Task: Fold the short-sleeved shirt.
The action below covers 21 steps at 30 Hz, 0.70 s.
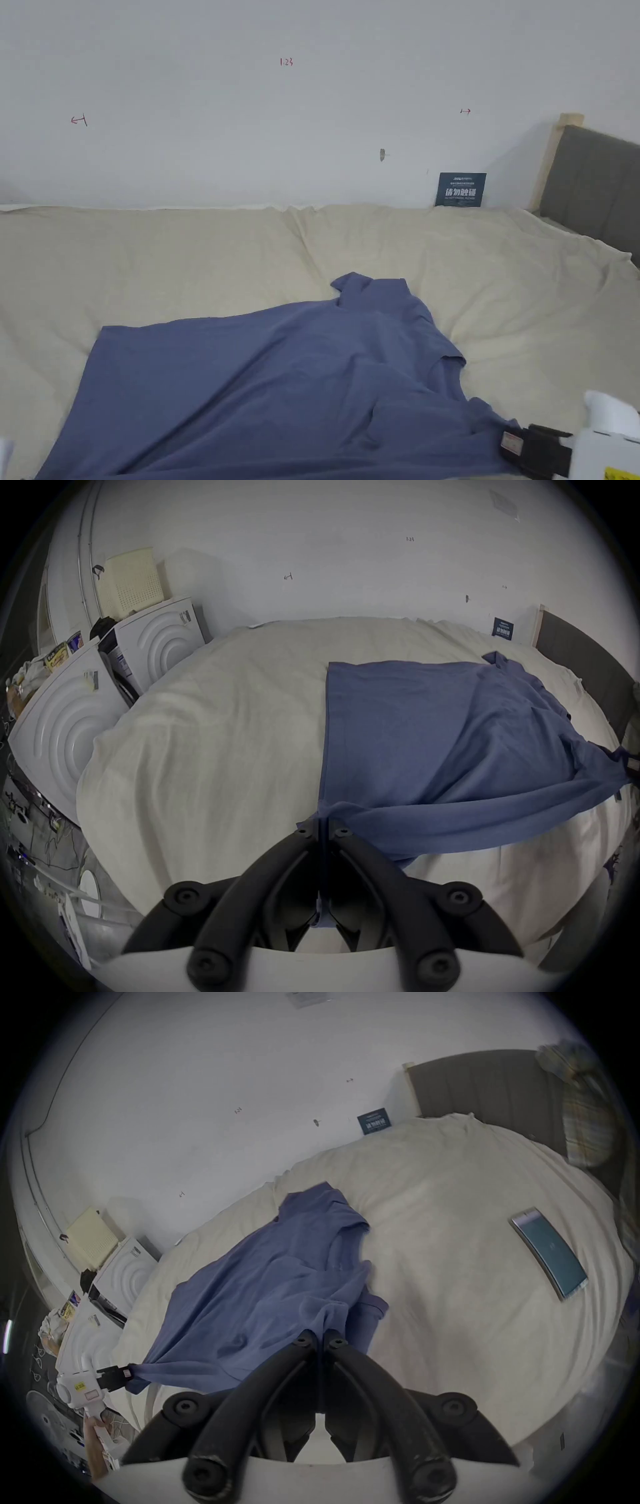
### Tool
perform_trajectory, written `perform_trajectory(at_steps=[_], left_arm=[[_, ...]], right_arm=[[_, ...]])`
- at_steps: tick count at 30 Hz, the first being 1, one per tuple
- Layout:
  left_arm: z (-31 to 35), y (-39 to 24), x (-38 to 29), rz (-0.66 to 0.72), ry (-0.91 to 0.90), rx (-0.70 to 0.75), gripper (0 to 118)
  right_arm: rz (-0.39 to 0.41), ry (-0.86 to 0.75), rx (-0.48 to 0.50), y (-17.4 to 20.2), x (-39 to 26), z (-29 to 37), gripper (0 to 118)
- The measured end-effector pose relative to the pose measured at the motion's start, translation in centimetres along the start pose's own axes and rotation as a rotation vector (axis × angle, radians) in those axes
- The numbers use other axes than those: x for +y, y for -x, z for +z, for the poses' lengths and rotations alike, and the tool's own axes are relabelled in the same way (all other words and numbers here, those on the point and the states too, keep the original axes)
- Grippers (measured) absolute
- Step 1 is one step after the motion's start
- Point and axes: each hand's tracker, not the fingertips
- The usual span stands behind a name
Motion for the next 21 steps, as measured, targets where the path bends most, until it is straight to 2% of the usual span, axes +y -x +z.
perform_trajectory(at_steps=[3,9,13,14,15,16,17,18,19,21], left_arm=[[1.2,0.7,-1.7,0.055,0.018,-0.030,3],[2.0,0.2,-4.1,-0.002,0.029,-0.014,3],[1.4,0.9,-4.2,0.054,0.040,-0.049,4],[1.5,1.0,-4.2,0.053,0.041,-0.049,6],[1.7,1.1,-4.5,0.057,0.026,-0.055,12],[1.9,1.4,-4.5,0.055,0.016,-0.066,37],[2.3,1.6,-4.6,0.063,0.028,-0.076,67],[2.5,1.8,-4.6,0.078,0.033,-0.083,92],[3.2,2.2,-4.7,0.095,0.015,-0.096,106],[4.8,2.6,-4.8,0.128,-0.021,-0.124,106]], right_arm=[[0.016,0.021,-0.031,-1.2,-2.0,1.4,1],[-0.017,0.059,-0.047,-2.7,-4.9,2.6,1],[0.006,0.098,-0.060,-2.9,-5.8,1.7,4],[0.016,0.106,-0.070,-2.7,-6.0,1.5,12],[0.029,0.106,-0.091,-2.5,-6.0,1.5,34],[0.052,0.096,-0.106,-2.5,-6.1,1.4,74],[0.061,0.081,-0.103,-2.3,-6.2,1.7,95],[0.079,0.056,-0.095,-2.0,-6.0,2.3,98],[0.090,0.040,-0.078,-1.9,-5.9,3.0,98],[0.108,0.012,-0.083,-1.2,-5.4,4.1,98]])
